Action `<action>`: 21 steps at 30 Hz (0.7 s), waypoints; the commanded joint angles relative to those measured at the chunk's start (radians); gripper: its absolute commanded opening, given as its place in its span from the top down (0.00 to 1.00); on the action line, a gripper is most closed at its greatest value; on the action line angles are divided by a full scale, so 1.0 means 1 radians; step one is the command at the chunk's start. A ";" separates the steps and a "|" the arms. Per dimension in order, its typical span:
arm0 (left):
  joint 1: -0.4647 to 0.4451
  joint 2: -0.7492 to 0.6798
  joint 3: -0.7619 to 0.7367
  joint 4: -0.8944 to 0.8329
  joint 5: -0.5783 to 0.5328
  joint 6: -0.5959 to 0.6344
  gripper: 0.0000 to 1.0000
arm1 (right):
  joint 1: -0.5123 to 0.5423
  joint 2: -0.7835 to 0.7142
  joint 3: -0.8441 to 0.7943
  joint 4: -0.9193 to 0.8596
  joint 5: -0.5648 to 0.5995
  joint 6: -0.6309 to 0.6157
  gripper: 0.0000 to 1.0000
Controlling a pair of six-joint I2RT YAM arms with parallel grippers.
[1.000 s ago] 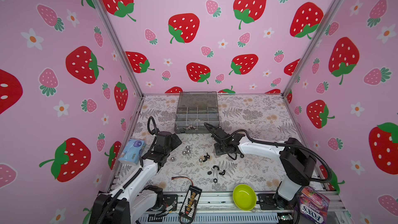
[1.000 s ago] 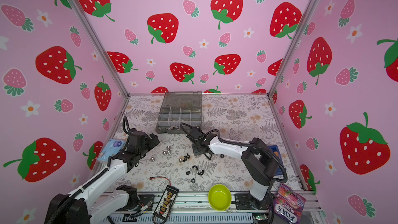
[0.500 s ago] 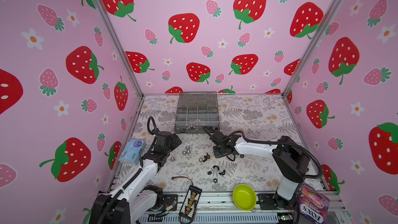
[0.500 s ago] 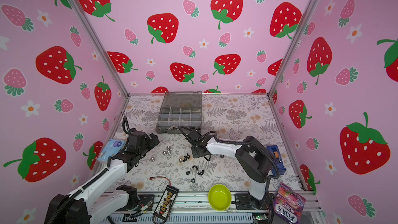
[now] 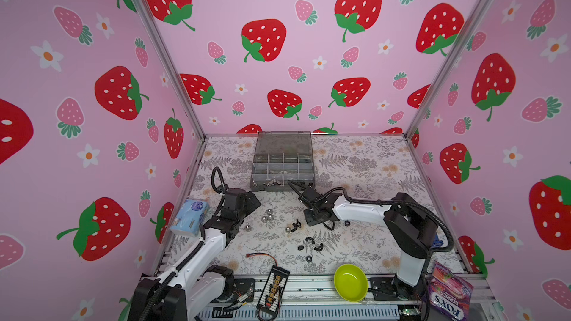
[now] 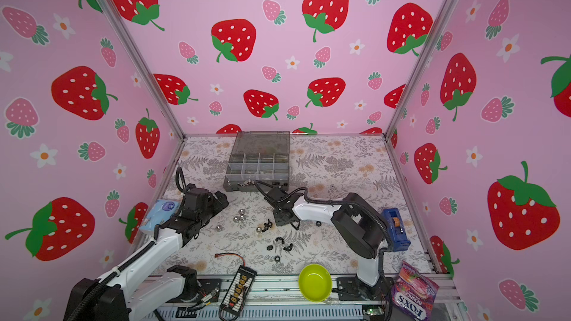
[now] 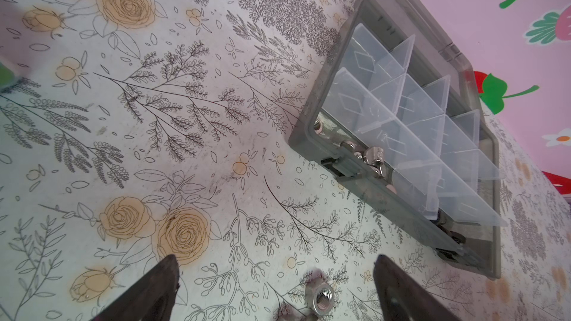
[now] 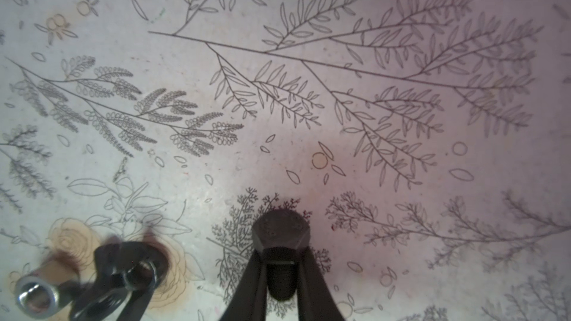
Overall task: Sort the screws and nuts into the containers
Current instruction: 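Close the right gripper on the black hex bolt, then lift the bolt with the right gripper and carry it over the box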
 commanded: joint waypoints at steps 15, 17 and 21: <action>0.004 -0.012 0.020 -0.002 -0.018 -0.009 0.01 | 0.002 0.066 0.156 -0.007 0.023 -0.088 0.97; 0.005 -0.018 0.021 -0.009 -0.023 -0.006 0.01 | -0.002 0.071 0.185 -0.004 0.023 -0.109 0.97; 0.004 -0.026 0.023 -0.013 -0.028 -0.006 0.01 | -0.011 0.088 0.261 -0.003 0.026 -0.145 0.97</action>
